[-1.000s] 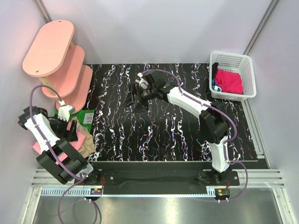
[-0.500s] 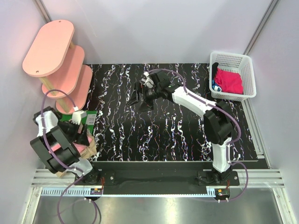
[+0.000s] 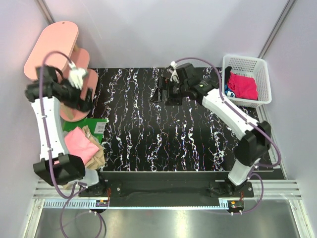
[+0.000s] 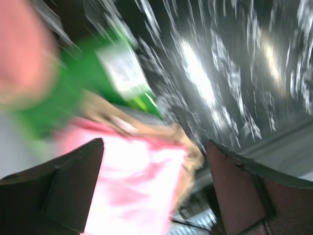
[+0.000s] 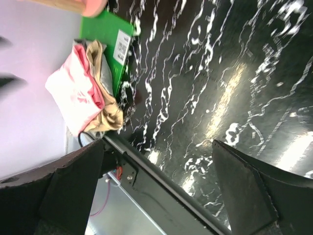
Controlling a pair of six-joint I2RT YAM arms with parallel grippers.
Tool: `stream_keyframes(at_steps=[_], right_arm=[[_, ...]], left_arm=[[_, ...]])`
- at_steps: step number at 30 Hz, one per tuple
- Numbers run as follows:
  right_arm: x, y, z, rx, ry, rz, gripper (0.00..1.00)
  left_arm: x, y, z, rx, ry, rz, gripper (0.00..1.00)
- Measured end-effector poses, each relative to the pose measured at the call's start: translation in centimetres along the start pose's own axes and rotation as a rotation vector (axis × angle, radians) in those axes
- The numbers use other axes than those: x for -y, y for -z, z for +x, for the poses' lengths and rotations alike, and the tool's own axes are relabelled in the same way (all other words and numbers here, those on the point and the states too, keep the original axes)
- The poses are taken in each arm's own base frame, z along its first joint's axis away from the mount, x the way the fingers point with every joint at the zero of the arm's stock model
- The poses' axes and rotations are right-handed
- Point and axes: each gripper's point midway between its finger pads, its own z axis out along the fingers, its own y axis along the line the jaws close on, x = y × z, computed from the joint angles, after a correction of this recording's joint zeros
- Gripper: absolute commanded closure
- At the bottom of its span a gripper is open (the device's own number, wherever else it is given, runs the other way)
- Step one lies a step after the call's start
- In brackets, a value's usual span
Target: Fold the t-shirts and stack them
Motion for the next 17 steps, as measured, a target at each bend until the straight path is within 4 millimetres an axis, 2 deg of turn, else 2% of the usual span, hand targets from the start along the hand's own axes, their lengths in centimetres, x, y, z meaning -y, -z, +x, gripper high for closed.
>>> stream_keyframes(at_steps=[2, 3, 4, 6, 9, 15, 17], right_arm=[[-0.6, 1.4, -0.7, 0.038, 0.032, 0.003, 0.00], [-0.9, 2.1, -1.0, 0.059, 0.049, 0.005, 0.00], [-1.2, 2.6, -1.2, 0.074, 0.062, 0.003, 0.00], [-1.2, 3.4, -1.5, 0.098, 0.081, 0.016, 0.00], [-0.5, 4.0, -1.9, 0.124, 0.099, 0.054, 0.00], [1.8, 4.9, -2.2, 0.147, 0.094, 0.131, 0.00], [2.6, 5.4, -2.6, 0.164, 0.084, 0.149, 0.00]], left_arm=[[-0.9, 4.0, -5.5, 0.159, -0.038, -0.090, 0.06], [-1.1, 5.8, -7.6, 0.227, -0.055, -0.126, 0.06], [-1.0, 7.1, -9.0, 0.277, -0.068, -0.149, 0.06], [-0.3, 8.5, -10.2, 0.324, -0.075, -0.162, 0.06], [2.0, 7.8, -10.1, 0.310, -0.063, -0.107, 0.05], [7.2, 2.7, -7.2, 0.140, -0.037, 0.010, 0.04], [8.0, 1.4, -7.0, 0.108, -0.035, 0.017, 0.03]])
